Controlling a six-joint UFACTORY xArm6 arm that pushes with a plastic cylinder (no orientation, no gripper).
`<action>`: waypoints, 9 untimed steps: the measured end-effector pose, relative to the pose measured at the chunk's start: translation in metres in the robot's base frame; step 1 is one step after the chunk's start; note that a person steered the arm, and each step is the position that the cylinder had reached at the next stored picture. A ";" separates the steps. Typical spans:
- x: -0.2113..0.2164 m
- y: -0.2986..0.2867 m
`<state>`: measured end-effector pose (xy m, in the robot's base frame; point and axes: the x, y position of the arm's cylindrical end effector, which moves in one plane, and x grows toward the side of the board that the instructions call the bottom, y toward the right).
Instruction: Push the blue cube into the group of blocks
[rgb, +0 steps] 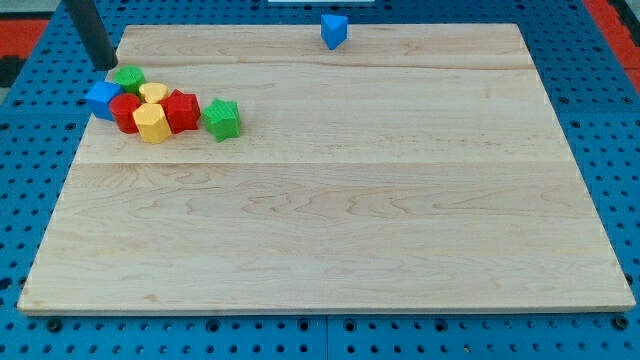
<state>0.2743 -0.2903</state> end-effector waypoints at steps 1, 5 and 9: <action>0.000 0.000; 0.047 -0.004; 0.061 0.000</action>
<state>0.3351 -0.2900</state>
